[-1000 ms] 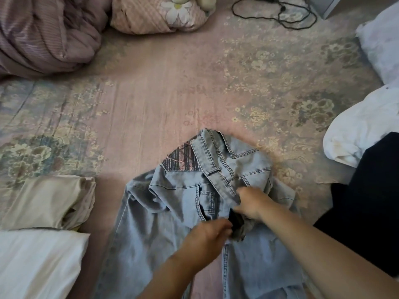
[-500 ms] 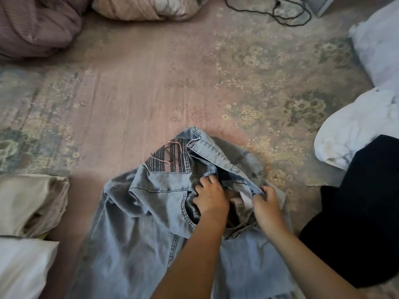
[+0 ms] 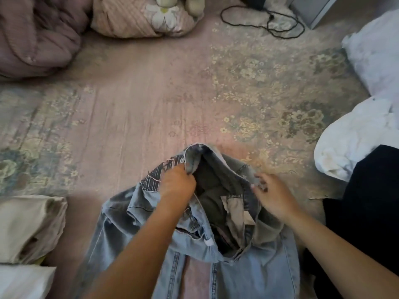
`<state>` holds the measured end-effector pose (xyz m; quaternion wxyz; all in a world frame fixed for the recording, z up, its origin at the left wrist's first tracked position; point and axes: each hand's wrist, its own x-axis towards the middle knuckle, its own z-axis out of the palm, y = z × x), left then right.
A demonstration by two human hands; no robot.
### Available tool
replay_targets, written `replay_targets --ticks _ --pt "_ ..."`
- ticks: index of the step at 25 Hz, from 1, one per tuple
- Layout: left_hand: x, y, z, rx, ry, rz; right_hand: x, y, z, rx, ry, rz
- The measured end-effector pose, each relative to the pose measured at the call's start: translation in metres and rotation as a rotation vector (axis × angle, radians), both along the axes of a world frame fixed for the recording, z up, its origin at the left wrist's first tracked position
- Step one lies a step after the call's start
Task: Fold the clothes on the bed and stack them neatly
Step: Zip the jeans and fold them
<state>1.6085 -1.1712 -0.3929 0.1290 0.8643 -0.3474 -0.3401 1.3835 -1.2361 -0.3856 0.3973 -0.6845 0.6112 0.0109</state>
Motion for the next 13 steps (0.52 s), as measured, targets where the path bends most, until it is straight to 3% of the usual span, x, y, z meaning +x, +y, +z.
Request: replay_targets --ticks 3,7,10,13 --pt "0.035 0.018 0.038 -0.085 0.151 0.13 0.036 0.001 -0.009 0.067 0.128 0.158" --pt "0.075 0.029 0.062 -0.05 0.13 0.183 0.036 -0.02 -0.024 -0.061 0.288 0.032" --pt "0.11 0.024 0.075 -0.027 0.021 0.099 0.025 -0.047 -0.023 0.027 0.15 -0.043" --pt "0.134 0.014 0.087 -0.092 0.056 0.121 0.029 -0.051 -0.015 0.2 0.037 -0.001"
